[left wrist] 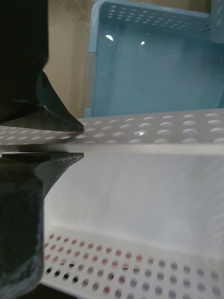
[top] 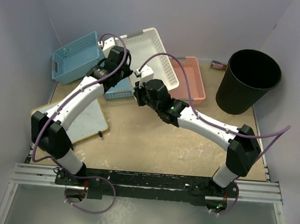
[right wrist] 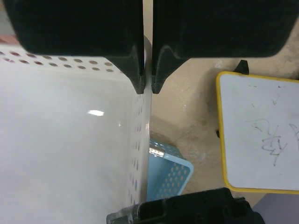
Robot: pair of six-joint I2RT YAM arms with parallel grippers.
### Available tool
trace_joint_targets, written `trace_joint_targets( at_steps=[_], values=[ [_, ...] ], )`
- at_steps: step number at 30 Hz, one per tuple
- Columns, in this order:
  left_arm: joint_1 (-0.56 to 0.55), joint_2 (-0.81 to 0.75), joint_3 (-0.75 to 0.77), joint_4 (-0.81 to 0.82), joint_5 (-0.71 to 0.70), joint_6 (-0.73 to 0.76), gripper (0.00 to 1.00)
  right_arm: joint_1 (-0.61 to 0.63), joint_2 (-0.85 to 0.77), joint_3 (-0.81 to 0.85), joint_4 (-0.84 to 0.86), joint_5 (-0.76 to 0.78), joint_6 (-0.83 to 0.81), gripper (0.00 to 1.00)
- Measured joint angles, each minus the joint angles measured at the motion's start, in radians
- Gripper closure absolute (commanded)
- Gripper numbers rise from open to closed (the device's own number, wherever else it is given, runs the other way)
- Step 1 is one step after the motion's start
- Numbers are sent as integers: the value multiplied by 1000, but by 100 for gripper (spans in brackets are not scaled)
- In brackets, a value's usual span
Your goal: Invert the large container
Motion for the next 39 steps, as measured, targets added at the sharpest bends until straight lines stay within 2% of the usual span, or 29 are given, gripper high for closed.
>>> trace_joint_targets(
  at_steps=[3,6,16,23,32,39],
  values=[
    [-1,-6,-11,29,42,21,45,-3,-18,-20,-16,15,2,100],
    [-2,-31,-38,75,90,47,38,-13,-39,-31,-49,16,0,100],
    [-2,-165,-79,229,237,174,32,-10,-138,-28,-113,-28,-21,100],
    [8,-183,-27,229,290,237,30,-60,-175,3,-182,-173,31,100],
    [136,-185,4,234,360,251,28,-238,-255,-4,-259,-492,257,100],
    [176,-185,4,234,377,252,28,-357,-286,-111,-236,-835,425,100]
  ],
)
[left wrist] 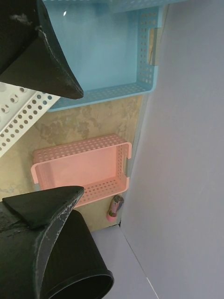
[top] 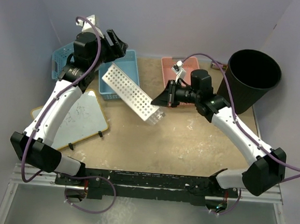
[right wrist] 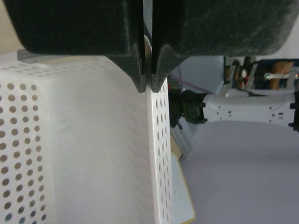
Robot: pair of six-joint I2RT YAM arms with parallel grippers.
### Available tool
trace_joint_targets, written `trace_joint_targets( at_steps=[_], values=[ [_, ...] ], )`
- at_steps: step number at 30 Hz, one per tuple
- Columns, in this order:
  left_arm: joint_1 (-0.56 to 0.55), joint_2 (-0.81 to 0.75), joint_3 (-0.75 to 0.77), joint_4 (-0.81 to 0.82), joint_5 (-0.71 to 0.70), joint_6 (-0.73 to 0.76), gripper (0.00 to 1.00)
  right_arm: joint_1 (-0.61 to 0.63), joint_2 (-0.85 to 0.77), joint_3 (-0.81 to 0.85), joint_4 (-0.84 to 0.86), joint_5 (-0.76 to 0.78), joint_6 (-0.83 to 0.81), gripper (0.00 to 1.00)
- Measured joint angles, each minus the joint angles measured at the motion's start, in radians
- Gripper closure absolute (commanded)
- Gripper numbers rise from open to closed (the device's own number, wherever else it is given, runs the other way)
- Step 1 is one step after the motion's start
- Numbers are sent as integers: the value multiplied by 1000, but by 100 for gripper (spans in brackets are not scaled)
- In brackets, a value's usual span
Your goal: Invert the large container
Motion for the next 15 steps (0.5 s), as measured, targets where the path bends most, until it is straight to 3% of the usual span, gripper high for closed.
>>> trace_joint_targets(
  at_steps=[7,15],
  values=[
    [0,2,0,13,11,-1,27,-53,-6,-68,-62,-225,17,100],
    [0,13,-5,27,22,-5,27,-94,-128,-72,-263,-278,-68,100]
  ],
)
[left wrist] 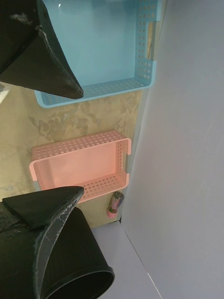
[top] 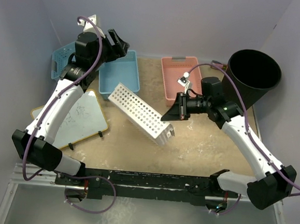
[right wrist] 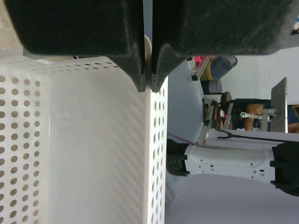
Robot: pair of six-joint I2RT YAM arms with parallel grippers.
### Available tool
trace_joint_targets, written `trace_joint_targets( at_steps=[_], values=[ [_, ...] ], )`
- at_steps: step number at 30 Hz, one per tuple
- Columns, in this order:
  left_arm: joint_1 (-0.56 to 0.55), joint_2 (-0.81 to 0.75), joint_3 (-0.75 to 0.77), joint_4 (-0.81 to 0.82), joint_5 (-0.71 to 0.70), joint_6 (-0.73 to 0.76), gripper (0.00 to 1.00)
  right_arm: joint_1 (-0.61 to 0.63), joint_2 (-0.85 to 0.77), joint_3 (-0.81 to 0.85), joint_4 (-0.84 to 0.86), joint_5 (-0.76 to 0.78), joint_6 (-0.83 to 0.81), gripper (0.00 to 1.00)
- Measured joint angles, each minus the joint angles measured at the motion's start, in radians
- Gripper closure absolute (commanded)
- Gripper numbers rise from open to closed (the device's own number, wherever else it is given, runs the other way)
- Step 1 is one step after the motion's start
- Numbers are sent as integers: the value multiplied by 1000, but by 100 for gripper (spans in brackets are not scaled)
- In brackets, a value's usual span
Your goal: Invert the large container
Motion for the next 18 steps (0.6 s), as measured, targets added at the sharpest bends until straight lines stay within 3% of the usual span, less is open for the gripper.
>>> trace_joint_targets(
  at_steps=[18],
  values=[
    [0,44,-6,34,24,-13,27,-185,34,-181,-92,-203,39,100]
  ],
)
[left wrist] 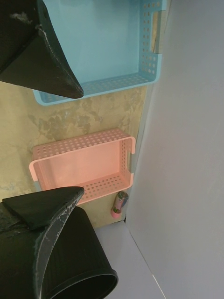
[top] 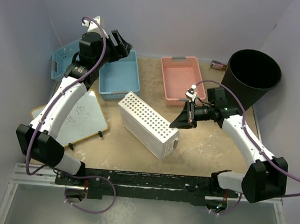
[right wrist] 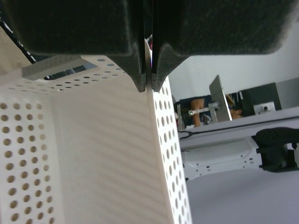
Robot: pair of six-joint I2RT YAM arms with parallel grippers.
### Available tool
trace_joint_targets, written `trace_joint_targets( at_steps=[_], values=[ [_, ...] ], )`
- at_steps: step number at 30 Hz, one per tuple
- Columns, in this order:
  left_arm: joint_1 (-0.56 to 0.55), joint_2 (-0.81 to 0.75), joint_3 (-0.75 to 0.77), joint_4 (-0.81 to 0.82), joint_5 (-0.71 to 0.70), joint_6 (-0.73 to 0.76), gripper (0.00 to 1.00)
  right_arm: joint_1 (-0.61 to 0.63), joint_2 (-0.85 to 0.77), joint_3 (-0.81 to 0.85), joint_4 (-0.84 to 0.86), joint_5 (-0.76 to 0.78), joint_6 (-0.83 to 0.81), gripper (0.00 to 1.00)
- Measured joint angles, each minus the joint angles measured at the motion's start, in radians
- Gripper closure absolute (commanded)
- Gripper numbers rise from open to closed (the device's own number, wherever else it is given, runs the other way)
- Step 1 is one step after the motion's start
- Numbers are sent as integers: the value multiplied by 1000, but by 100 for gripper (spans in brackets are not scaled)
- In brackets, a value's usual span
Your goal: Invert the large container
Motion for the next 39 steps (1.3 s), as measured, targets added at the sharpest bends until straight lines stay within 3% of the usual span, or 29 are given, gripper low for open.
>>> trace_joint_targets(
  at_steps=[7,18,23,30,39],
  values=[
    [0,41,0,5,16,-8,27,-140,84,-27,-60,52,-19,99],
    [0,79,-5,26,42,-9,26,-186,175,-4,-229,393,-165,46],
    [-1,127,-33,30,64,-8,26,-185,166,45,-281,553,-222,35],
    [-88,265,-23,-18,47,23,26,-184,94,114,-273,714,-245,31],
    [-140,526,186,-58,76,23,26,-136,57,145,-180,759,-206,31]
  ],
)
